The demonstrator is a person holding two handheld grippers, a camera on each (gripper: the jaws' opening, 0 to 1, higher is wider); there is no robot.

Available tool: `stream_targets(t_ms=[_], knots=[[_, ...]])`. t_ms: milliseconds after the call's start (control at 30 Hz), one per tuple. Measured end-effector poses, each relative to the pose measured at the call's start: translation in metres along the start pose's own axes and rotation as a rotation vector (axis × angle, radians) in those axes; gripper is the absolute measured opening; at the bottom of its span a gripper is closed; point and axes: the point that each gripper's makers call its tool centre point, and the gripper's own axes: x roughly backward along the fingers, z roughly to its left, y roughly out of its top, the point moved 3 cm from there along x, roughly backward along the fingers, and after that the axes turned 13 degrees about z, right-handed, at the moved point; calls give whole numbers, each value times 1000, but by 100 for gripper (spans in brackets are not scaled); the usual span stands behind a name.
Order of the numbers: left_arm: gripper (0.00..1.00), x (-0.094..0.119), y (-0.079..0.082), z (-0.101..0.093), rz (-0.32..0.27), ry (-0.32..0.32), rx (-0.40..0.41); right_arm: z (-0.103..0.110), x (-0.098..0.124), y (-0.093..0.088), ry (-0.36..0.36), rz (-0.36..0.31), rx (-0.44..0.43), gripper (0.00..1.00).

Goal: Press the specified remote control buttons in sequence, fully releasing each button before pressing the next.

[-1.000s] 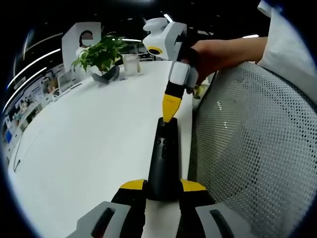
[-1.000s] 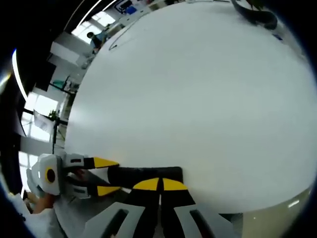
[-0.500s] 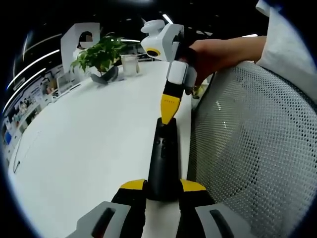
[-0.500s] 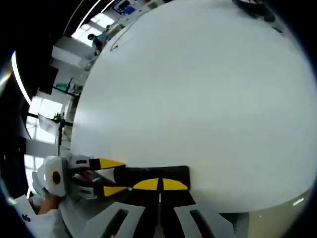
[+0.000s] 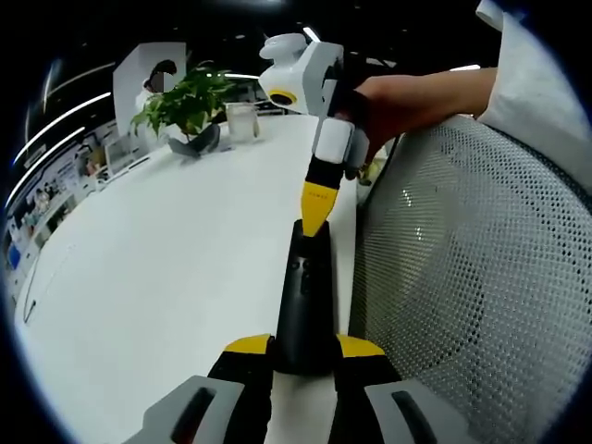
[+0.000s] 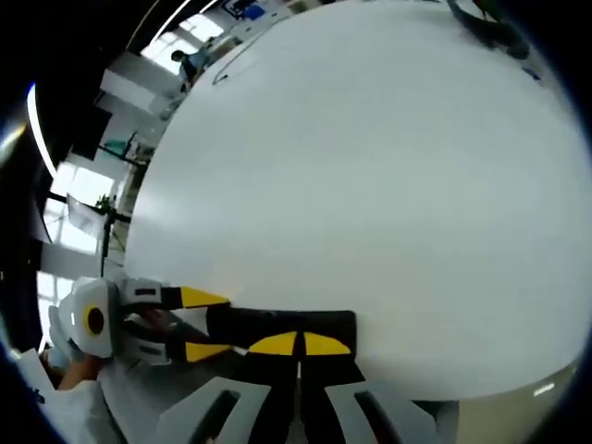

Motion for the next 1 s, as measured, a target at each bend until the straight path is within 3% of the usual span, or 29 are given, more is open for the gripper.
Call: stream_targets(t_ms=[700,900,1000], knots=[[25,0,0,0,-3,-3,2,0,-1,0,-1,-3,4,0],[24,0,1,0,-5,-2,-3,1,1,1,-48,-5,44,0],[24,-1,1,0,-4,-2,-4,4,5,3,4,-26,24,0]])
